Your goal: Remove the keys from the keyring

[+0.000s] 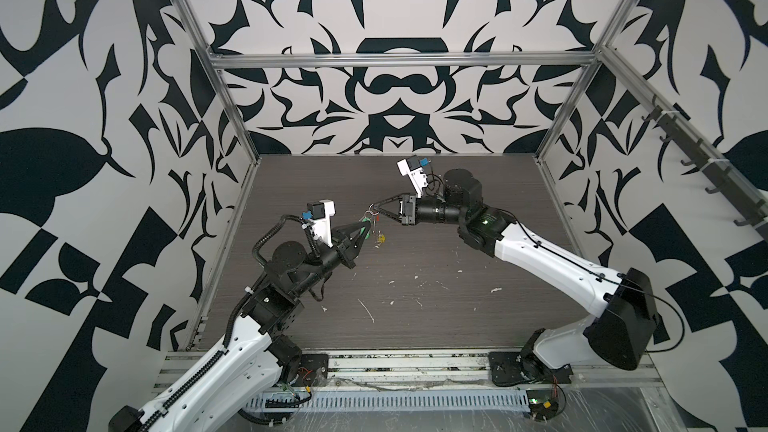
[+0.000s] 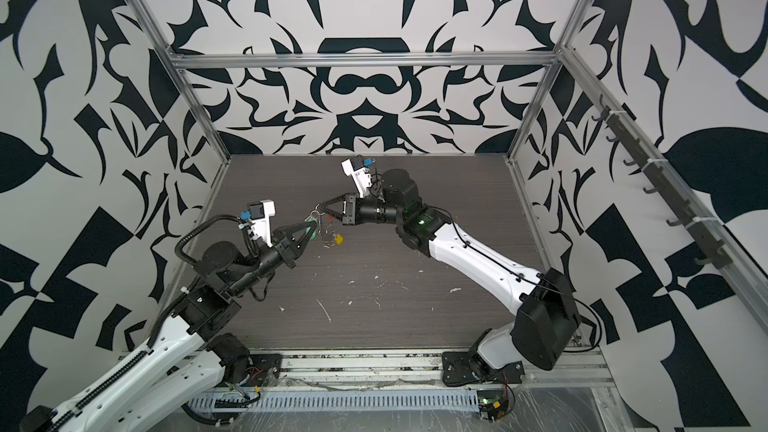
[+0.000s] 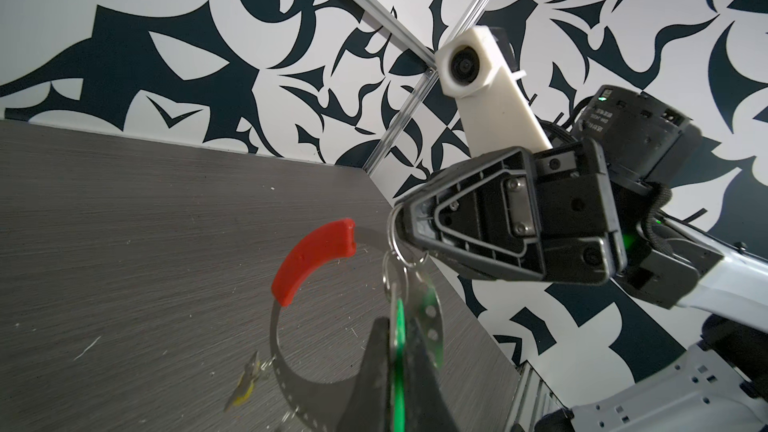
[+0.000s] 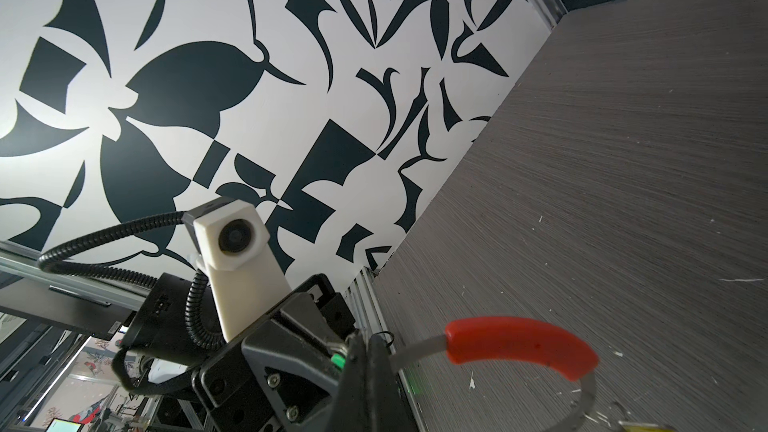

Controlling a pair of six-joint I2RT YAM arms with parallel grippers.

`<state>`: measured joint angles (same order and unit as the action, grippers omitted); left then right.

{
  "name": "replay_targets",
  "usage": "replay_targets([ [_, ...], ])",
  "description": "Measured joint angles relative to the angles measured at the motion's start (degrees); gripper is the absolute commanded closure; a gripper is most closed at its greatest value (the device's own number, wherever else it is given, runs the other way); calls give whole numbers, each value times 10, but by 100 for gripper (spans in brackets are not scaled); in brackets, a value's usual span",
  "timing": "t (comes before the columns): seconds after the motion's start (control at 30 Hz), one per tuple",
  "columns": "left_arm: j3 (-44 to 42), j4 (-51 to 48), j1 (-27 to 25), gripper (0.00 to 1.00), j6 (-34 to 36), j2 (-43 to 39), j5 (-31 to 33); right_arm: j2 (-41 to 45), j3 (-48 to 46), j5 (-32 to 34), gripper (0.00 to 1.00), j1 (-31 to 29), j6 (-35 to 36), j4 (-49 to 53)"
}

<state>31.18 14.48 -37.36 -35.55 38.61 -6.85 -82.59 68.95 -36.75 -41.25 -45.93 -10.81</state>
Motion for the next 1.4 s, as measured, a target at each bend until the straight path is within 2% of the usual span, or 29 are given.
replay_targets([
  [0.23, 0, 9, -2, 100, 19, 13, 6, 7, -13, 17, 100, -2, -26, -19],
  [0.47, 4, 34, -27, 100, 80, 37, 38, 6, -24, 38, 100, -2, -64, -46],
  [0.63, 30, 32, -67, 100, 139, 69, 88, 4, -26, 59, 100, -3, -79, -61],
  [0.87, 46, 15, -119, 100, 211, 92, 200, -7, -28, 77, 100, -6, -90, -75],
  [1.4, 46, -35, -130, 100, 223, 71, 254, -10, -33, 82, 100, -10, -39, -69],
])
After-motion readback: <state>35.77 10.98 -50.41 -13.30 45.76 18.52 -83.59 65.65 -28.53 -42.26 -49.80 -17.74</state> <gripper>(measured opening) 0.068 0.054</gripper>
